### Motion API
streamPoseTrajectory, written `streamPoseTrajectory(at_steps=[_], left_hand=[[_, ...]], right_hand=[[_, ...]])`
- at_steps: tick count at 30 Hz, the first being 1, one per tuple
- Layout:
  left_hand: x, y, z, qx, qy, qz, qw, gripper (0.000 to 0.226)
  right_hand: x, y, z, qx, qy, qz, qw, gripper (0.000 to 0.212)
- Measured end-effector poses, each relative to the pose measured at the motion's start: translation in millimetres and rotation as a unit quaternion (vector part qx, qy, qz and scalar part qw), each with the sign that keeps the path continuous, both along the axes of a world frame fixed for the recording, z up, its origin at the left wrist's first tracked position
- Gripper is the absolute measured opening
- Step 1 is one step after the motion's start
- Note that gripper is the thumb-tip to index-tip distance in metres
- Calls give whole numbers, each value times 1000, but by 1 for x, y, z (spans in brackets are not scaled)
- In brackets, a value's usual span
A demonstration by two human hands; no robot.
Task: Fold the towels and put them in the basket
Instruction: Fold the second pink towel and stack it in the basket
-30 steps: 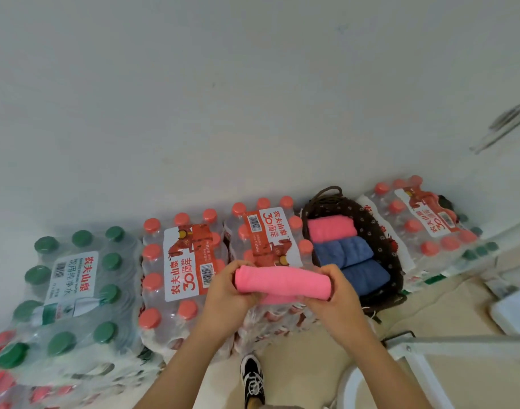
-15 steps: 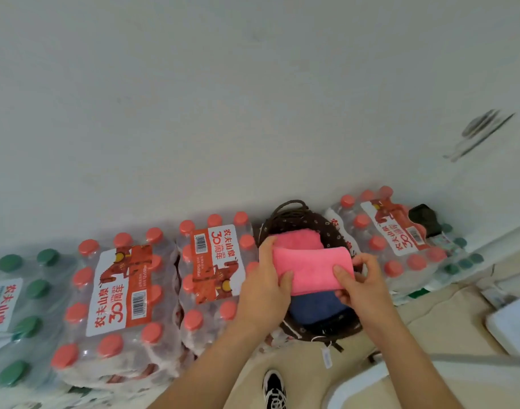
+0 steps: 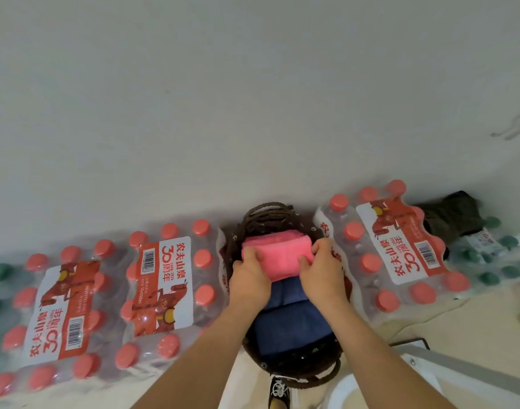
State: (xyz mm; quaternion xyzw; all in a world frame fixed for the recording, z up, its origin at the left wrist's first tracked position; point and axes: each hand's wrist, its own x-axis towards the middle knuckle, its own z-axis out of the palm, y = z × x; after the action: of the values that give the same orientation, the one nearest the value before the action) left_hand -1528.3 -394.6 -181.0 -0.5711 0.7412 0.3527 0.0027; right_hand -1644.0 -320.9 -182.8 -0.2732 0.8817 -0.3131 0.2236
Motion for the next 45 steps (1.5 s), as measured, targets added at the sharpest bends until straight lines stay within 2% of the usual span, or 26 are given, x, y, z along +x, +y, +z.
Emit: streamPoseTrajectory(at_steps=[5,9,11,13,16,19,21,24,30,32,35,37,40,45], left_hand=[[-6,0,-3,-7,-25,-3,1000,30],[-3,-2,-3,-35,-65,-65,995,33],[-1,-2,0,-86,-125,-119,981,35],[-1,-1,5,-161,-162,-147,962,37],[-5,-2,6,-227,-99,-235,940,43],[-2,0,-8,-218,-86,-303,924,52],[0,4,-13,-183,-77,-281,939,52],[4,6,-16,-167,-64,-257,950,47],[-1,-1,-7,-160,-58,-192,967,40],[-3,0,-6,-160,-78,-203,963,38],[-2,7,-6,-161,-88,-252,950,49],[1,8,-7,-150,-82,-246,954,50],[4,4,-5,-117,-43,-209,970,46],[18,0,11,-152,68,-173,971,38]], right_hand=[[-2,-3,-9,34,33,31,998,17],[-2,0,-7,86,95,69,989,24],[3,2,-8,100,156,87,979,34],[6,0,-10,69,205,104,971,43],[3,-4,-14,32,240,179,954,42],[0,0,-26,85,229,279,929,50],[-1,5,-32,119,225,319,913,60],[-3,6,-31,128,228,329,907,62],[-1,4,-17,38,254,288,922,33],[-2,6,-18,39,262,290,920,27],[-3,7,-17,69,259,304,914,25],[-3,7,-13,78,251,316,911,26],[-3,4,-1,57,220,310,923,31],[-8,-8,33,18,196,304,932,33]])
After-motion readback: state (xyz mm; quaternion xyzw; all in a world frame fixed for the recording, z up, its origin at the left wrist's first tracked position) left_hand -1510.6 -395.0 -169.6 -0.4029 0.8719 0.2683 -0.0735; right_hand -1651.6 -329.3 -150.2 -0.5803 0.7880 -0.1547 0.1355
